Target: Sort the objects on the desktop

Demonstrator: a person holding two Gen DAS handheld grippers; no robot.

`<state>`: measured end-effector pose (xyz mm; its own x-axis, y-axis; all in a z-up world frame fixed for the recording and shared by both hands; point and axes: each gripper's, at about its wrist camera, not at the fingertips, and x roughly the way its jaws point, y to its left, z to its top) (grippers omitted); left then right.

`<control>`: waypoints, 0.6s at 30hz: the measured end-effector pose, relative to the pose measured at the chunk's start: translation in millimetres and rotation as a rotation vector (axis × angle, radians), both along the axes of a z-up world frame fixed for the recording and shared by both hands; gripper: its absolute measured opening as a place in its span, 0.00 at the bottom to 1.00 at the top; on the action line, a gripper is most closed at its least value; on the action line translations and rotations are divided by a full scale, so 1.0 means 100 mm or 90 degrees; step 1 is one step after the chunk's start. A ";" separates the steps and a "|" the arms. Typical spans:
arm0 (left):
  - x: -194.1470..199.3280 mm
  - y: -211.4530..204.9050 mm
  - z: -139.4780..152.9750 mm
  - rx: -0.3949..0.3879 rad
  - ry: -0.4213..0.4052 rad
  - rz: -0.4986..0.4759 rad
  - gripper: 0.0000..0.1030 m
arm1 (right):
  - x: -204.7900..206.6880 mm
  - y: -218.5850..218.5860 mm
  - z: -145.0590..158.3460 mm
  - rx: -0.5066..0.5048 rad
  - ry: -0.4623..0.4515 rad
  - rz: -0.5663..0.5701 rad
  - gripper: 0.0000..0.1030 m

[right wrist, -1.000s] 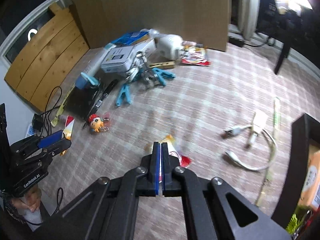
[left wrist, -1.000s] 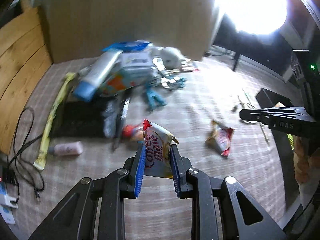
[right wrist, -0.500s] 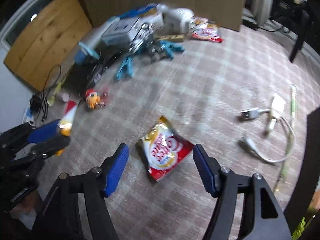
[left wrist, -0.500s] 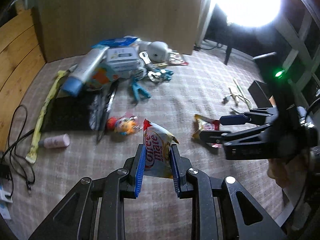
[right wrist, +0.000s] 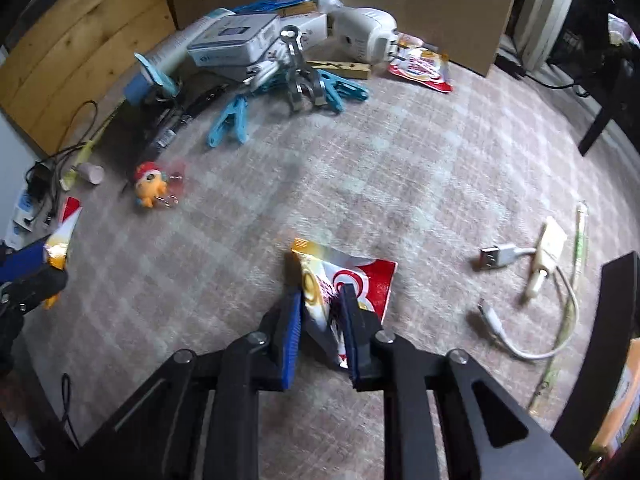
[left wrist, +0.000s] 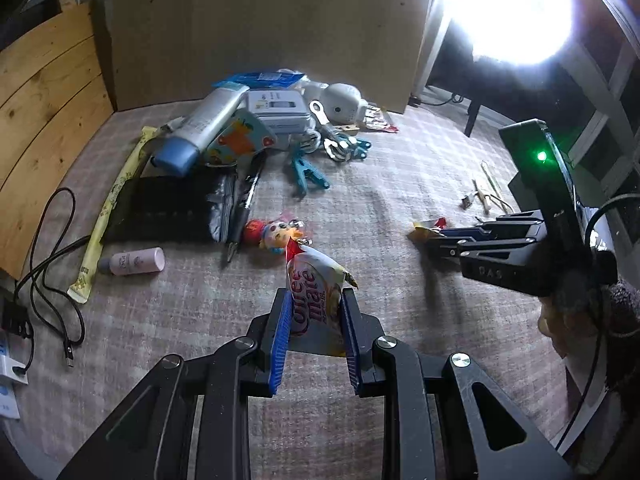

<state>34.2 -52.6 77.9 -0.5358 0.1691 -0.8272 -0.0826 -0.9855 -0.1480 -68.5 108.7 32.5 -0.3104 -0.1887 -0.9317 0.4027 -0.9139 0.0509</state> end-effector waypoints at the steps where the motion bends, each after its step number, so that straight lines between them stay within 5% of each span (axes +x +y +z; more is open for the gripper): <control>1: 0.00 0.03 0.02 -0.001 0.002 -0.003 0.22 | 0.02 0.01 0.01 -0.002 0.003 -0.003 0.13; 10: -0.05 0.47 0.20 -0.002 0.020 -0.058 0.22 | 0.24 0.41 0.39 -0.076 0.030 -0.060 0.12; 18: -0.12 1.22 0.37 0.001 0.040 -0.153 0.22 | 0.54 1.20 0.79 -0.106 0.079 -0.160 0.12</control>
<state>22.3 69.3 114.9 -0.5307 0.2993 -0.7930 -0.3238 -0.9362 -0.1366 -14.3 228.4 111.8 -0.4760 -0.2378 -0.8467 0.1775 -0.9689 0.1724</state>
